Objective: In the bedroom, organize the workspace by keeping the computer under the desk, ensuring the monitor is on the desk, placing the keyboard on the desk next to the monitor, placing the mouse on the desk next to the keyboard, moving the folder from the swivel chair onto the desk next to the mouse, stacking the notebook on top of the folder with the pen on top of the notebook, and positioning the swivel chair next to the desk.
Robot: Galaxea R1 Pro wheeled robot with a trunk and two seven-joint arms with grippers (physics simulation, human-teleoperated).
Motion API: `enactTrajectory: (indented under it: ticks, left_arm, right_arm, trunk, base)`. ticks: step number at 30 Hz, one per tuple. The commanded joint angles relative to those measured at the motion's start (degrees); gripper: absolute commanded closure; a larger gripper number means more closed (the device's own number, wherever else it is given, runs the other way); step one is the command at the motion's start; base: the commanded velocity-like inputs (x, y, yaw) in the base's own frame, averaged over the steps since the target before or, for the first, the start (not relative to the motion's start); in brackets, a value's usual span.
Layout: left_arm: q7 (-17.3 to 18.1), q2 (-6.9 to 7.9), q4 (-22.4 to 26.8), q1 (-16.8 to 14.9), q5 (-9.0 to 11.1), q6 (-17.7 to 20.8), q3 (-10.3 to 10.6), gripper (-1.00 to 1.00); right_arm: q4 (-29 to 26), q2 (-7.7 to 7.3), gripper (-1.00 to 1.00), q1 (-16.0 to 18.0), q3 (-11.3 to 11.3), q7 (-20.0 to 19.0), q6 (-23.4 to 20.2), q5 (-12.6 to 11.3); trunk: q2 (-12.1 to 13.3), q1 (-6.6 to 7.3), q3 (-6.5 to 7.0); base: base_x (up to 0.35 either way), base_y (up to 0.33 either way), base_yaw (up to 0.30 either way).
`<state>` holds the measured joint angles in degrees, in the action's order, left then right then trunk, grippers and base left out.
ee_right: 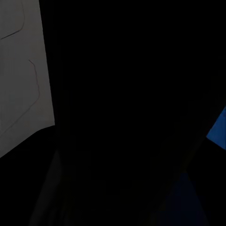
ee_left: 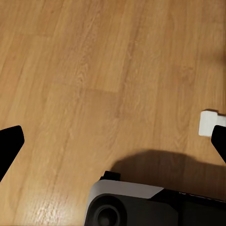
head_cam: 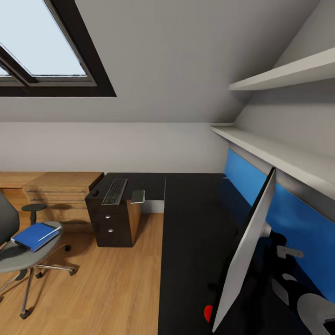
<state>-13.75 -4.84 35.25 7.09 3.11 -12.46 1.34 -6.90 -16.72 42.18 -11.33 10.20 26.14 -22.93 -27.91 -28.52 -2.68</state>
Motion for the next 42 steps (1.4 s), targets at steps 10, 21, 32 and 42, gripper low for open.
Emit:
enactTrajectory:
  ticks: [10,21,32,42]
  left_arm:
    - [-0.22,0.01,0.09,0.01,0.33,-0.11,0.15,-1.0]
    - [-0.22,0.01,0.09,0.0,0.38,-0.11,0.15,-1.0]
    - [-0.22,0.02,0.09,0.03,0.4,-0.11,0.07,-1.0]
    - [-0.22,0.04,0.17,0.01,0.4,-0.11,0.06,-1.0]
  right_arm:
    - [0.4,-0.03,-1.0,0.0,-2.03,0.44,0.4,-1.51]
    - [0.39,-0.07,-1.0,0.0,-2.03,0.44,0.4,-1.51]
    - [0.53,0.17,-1.0,0.0,-4.72,0.48,0.15,-1.4]
    - [0.68,0.19,-1.0,0.0,-5.43,0.56,-2.8,-1.6]
  trunk:
    - [-0.08,-0.04,-0.12]
    - [-0.08,-0.04,-0.12]
    - [-0.08,-0.04,-0.12]
    - [-0.08,-0.04,-0.12]
  base:
    - [0.0,-0.009,0.0]
    - [0.0,0.0,0.0]
    - [0.0,0.0,0.0]
    - [0.0,0.0,0.0]
